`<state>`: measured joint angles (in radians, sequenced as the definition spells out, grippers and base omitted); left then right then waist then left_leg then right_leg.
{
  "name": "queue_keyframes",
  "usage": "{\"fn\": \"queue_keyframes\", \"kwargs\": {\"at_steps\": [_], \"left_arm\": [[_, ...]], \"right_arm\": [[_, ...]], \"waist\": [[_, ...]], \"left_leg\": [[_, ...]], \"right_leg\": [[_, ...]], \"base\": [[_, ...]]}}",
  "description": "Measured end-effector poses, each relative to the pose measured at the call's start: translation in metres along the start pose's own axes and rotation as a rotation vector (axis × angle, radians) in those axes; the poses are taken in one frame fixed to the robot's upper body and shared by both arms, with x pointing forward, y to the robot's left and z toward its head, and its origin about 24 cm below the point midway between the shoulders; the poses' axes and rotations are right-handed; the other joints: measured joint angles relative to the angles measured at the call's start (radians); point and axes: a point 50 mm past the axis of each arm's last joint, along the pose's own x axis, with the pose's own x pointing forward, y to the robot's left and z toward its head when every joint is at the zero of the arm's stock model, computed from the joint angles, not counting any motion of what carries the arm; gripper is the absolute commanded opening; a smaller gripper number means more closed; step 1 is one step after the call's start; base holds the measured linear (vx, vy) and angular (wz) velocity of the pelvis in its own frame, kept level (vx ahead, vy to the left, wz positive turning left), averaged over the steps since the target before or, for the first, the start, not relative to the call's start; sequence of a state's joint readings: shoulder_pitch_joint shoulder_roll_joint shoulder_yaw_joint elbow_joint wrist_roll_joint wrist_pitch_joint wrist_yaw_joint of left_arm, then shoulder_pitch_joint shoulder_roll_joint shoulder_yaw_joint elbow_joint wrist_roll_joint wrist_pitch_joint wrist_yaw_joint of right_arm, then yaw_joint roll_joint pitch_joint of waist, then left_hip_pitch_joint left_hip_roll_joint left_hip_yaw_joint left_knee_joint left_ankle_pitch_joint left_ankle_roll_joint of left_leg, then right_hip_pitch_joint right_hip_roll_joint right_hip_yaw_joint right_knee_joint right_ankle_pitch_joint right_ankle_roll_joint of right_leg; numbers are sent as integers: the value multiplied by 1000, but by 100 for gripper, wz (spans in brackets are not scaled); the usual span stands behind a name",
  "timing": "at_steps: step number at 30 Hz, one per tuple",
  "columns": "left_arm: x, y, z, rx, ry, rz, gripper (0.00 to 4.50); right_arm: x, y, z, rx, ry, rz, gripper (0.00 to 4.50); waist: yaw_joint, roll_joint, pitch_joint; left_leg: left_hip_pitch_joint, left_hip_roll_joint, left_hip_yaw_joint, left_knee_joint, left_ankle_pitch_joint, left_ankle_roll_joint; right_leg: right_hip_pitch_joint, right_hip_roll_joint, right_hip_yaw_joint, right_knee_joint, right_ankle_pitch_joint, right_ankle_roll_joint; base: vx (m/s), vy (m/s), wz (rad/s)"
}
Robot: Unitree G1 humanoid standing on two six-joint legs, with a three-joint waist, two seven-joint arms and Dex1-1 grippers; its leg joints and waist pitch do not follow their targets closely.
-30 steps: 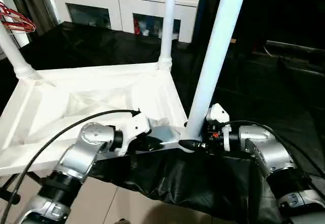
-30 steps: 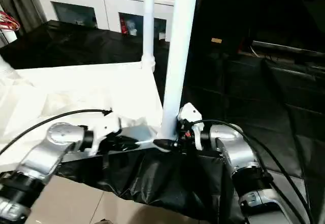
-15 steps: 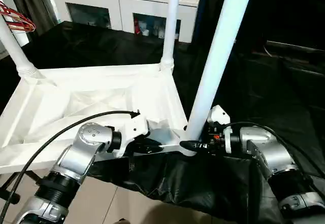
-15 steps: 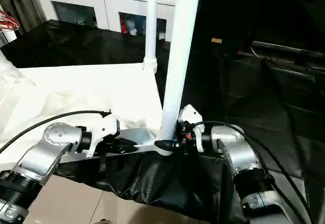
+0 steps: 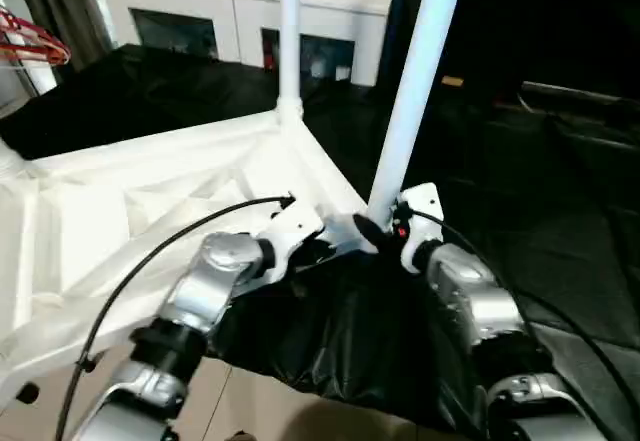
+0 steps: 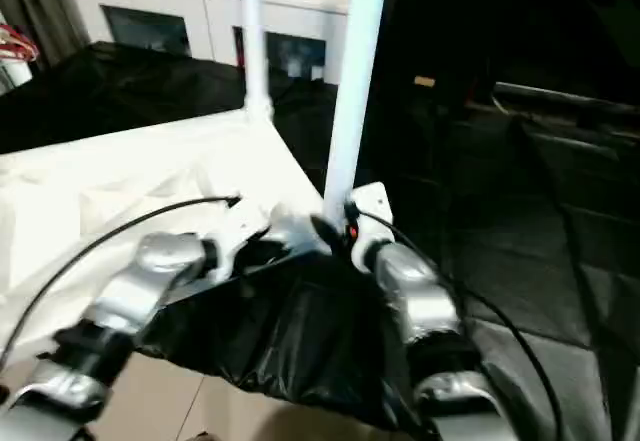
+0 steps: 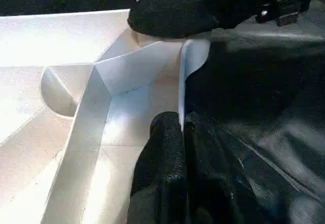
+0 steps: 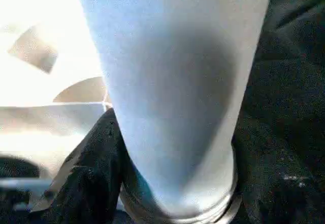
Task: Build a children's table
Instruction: Rotate leg to tighten
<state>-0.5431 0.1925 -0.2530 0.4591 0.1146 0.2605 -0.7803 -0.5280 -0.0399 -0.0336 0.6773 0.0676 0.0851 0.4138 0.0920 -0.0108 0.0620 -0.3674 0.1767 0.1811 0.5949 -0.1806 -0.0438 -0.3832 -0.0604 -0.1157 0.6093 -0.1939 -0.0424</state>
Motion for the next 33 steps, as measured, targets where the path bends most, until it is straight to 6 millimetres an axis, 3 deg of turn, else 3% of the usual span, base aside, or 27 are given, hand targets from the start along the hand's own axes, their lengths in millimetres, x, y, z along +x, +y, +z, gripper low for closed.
{"fn": "queue_keyframes", "kwargs": {"at_steps": [2,9,18,27,33], "left_arm": [[1,0,1,0,0,5,0],[0,1,0,11,0,10,0],[-14,0,-5,41,-17,-76,0],[-33,-5,-14,60,-17,-224,0],[-37,-7,-16,70,-16,-248,0]], "right_arm": [[1,0,0,0,-5,-12,297],[0,0,0,0,-7,21,372],[-15,-15,4,-96,55,283,372],[-44,-27,7,-177,167,589,372],[-48,-30,7,-180,188,627,309]], "waist": [[1,0,0],[-3,0,0],[-3,1,1],[1,1,1],[0,1,1]], "left_leg": [[0,0,0,0,0,0],[0,0,0,0,0,0],[0,0,0,-2,0,0],[-1,0,0,-1,0,0],[-1,0,0,-1,0,0]], "right_leg": [[0,0,0,0,0,0],[0,0,0,0,0,0],[-2,0,0,1,-1,-2],[-1,0,0,1,-1,-2],[-1,0,0,1,-1,-1]], "base": [[0,0,0],[0,0,0],[0,0,0],[0,0,0],[0,0,0]]}}
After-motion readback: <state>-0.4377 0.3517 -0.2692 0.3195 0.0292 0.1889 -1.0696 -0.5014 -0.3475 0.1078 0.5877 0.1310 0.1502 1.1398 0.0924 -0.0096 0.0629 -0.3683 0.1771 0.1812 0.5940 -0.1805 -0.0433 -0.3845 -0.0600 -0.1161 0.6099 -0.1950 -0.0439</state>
